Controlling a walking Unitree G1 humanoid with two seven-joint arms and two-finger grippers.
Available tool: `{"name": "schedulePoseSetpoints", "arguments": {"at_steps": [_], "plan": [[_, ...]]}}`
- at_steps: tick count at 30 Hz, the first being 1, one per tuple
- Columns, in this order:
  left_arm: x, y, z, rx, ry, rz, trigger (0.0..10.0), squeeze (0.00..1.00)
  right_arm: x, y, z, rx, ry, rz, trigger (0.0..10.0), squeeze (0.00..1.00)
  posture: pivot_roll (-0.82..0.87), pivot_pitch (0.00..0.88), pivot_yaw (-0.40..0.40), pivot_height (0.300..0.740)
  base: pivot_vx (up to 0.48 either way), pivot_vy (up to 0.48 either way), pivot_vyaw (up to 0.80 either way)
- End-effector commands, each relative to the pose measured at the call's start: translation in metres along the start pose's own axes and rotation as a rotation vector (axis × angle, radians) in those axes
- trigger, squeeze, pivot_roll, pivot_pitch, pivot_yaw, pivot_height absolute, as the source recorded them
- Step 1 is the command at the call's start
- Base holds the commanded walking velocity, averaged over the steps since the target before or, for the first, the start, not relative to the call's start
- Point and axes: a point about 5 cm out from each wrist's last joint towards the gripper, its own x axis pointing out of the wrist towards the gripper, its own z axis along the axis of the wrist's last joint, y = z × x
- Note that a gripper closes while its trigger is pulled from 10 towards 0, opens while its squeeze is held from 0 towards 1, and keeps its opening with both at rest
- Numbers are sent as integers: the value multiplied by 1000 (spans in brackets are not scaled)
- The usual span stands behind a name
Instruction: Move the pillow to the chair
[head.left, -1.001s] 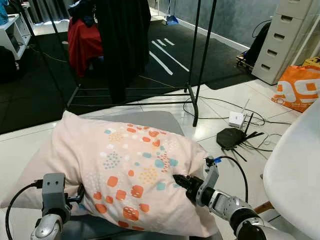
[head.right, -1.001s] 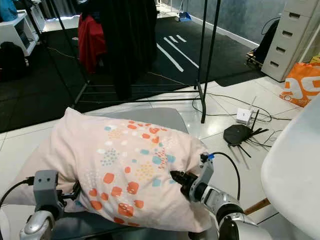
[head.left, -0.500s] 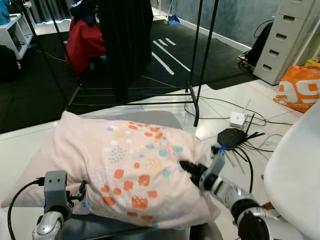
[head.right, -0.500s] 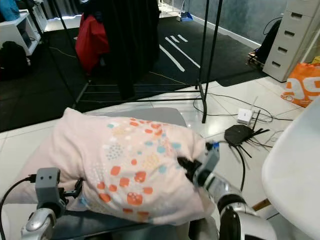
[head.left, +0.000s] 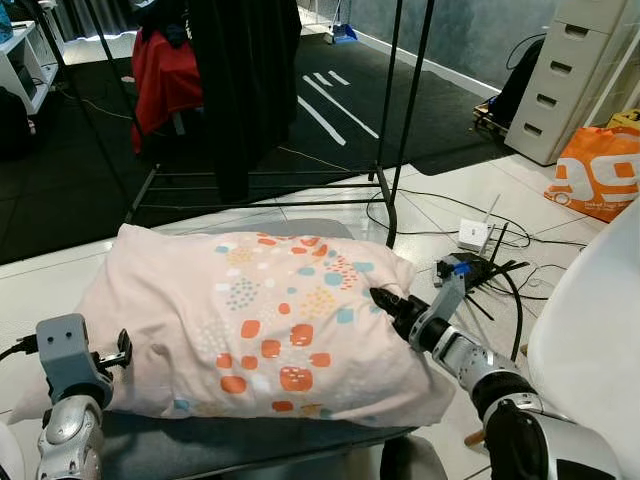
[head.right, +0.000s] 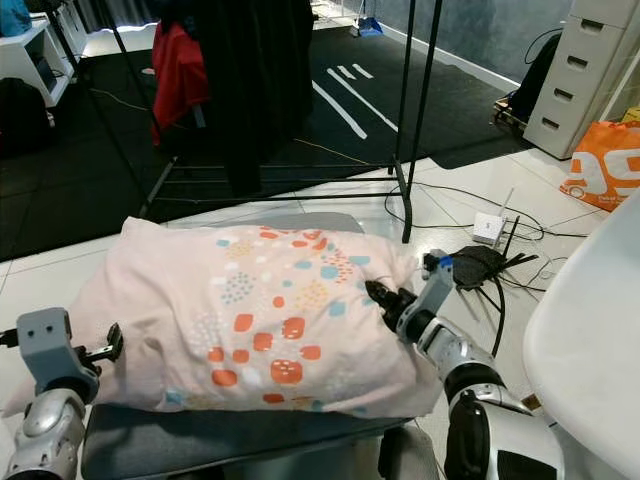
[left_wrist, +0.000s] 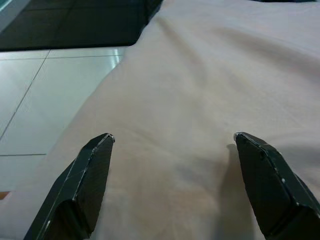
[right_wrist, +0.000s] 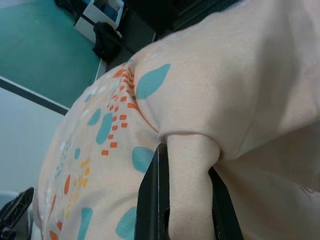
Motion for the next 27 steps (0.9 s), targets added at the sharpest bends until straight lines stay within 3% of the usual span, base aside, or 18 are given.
{"name": "schedulePoseSetpoints", "arguments": {"at_steps": [1, 9, 11, 15, 24, 27], "plan": [[-3, 11, -2, -23, 9, 23, 10000, 0, 0, 2, 16, -13, -81, 8, 0, 0, -17, 138, -11, 468, 0, 0, 0], [-4, 6, -2, -71, -6, -17, 10000, 0, 0, 1, 18, -22, -91, -4, 0, 0, -19, 136, -17, 482, 0, 0, 0], [-5, -7, -3, -78, -8, -80, 10000, 0, 0, 1, 16, -29, -80, -4, 0, 0, -21, 134, -20, 491, 0, 0, 0], [-5, -13, -6, -74, 17, -98, 10000, 0, 0, 0, 13, -28, -71, -3, 0, 0, -21, 133, -23, 500, 0, 0, 0], [-5, -14, -10, -52, 50, -94, 10000, 0, -1, -1, 11, -25, -63, -3, 0, 0, -20, 129, -25, 514, -480, 0, 0], [-5, -14, -11, -62, 50, -85, 10000, 0, -1, 0, 11, -26, -63, 1, 0, 0, -23, 120, -22, 523, 0, 0, 0]]}}
